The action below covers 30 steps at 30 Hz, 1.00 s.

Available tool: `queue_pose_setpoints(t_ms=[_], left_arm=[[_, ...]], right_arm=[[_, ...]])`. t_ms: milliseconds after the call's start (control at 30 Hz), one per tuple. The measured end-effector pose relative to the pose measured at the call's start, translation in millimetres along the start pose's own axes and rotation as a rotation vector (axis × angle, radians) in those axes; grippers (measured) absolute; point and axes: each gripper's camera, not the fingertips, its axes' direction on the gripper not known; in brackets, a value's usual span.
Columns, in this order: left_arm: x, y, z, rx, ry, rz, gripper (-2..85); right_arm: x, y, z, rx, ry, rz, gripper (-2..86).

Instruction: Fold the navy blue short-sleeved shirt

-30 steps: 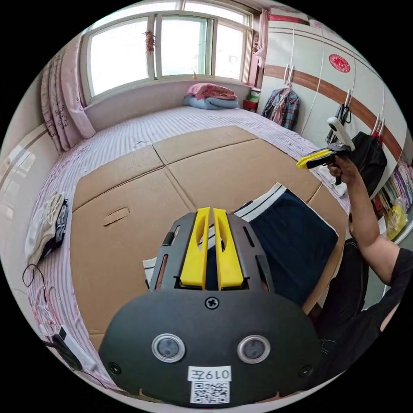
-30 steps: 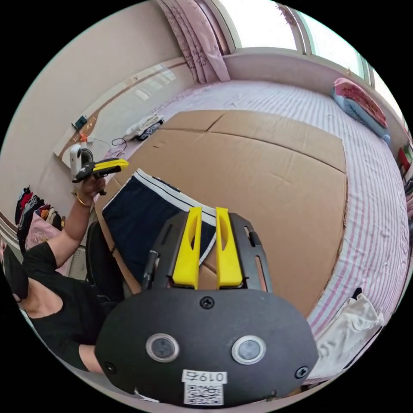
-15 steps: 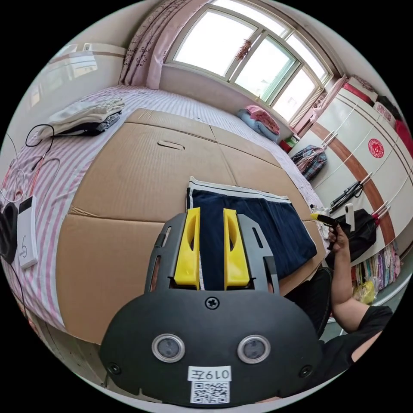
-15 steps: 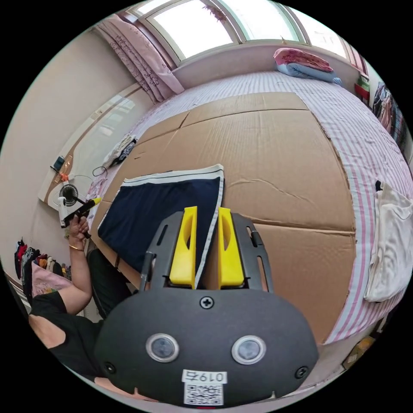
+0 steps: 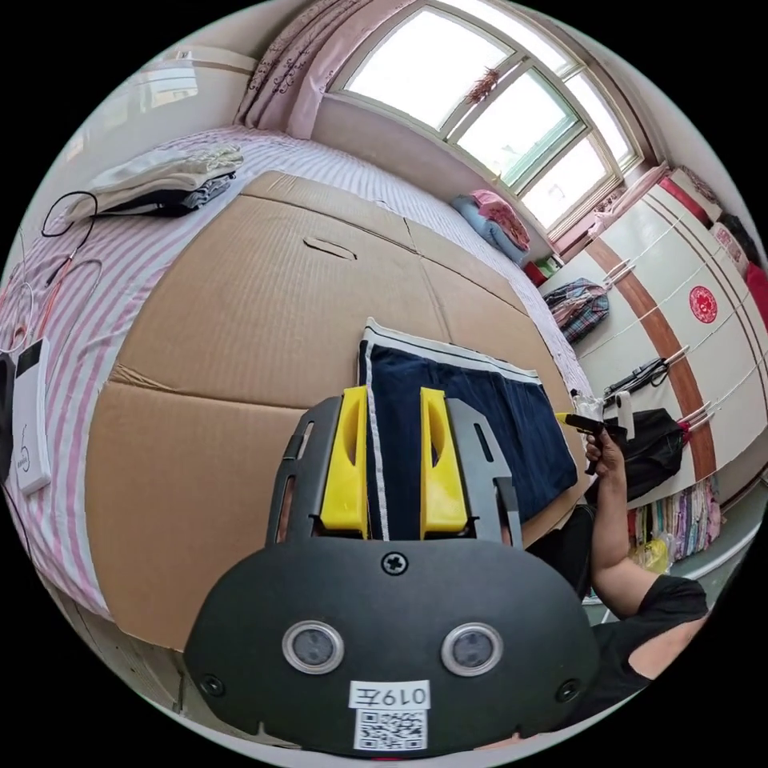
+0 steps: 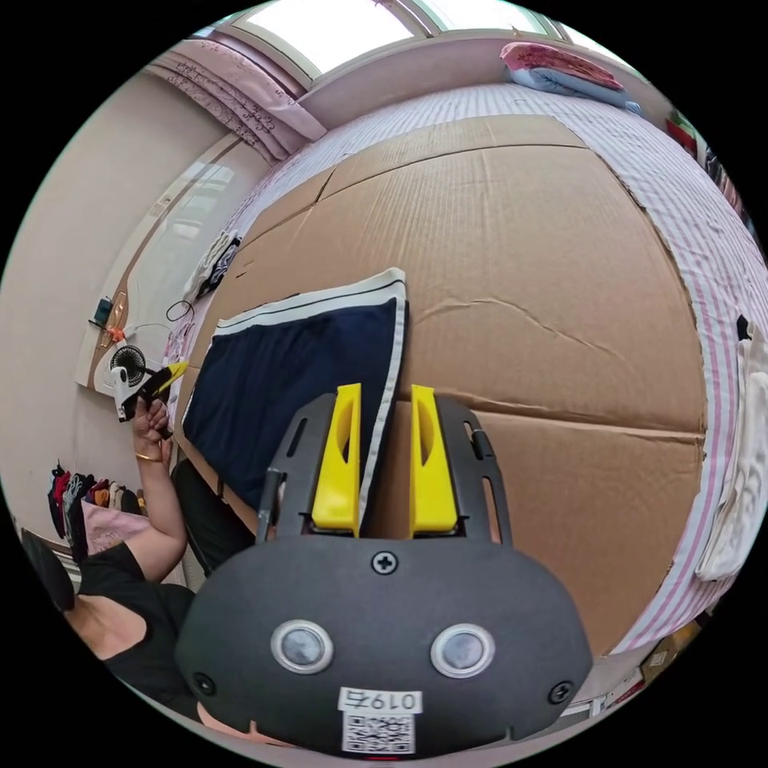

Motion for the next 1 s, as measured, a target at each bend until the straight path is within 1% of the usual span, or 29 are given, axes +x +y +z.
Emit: queue_pose_setpoints(t_ms=[67, 133, 200, 300, 367, 600, 700, 767, 1000], left_arm=[[-4, -12, -4, -0.039, 0.009, 0.002, 9.4], [-7, -20, -5, -0.055, -0.037, 0.010, 9.5], [-10, -25, 3, -0.113, -0.124, 0.021, 9.6], [-18, -21, 21, -0.186, -0.152, 0.034, 9.4], [-25, -18, 26, -0.202, -0.142, 0.028, 9.1], [-34, -19, 25, -0.203, -0.089, 0.050, 3.7], [-36, -20, 19, -0.182, -0.089, 0.051, 2.8], [-39, -20, 16, -0.178, -0.105, 0.048, 2.5], [-50, -19, 13, -0.165, -0.057, 0.028, 2.0]], right_arm=[[14, 0, -6, 0.001, -0.008, 0.002, 9.0], [24, 0, -10, 0.004, -0.016, 0.005, 8.5], [33, 1, -13, 0.003, -0.033, 0.001, 7.9], [43, 0, -17, -0.008, -0.045, -0.008, 7.8], [52, -1, -21, -0.013, -0.037, -0.011, 7.7], [73, -6, -33, -0.015, -0.053, -0.019, 7.0], [79, -7, -38, -0.018, -0.058, -0.032, 7.3], [87, -8, -44, -0.008, -0.103, -0.033, 8.2], [109, -11, -52, -0.001, -0.166, -0.013, 7.1]])
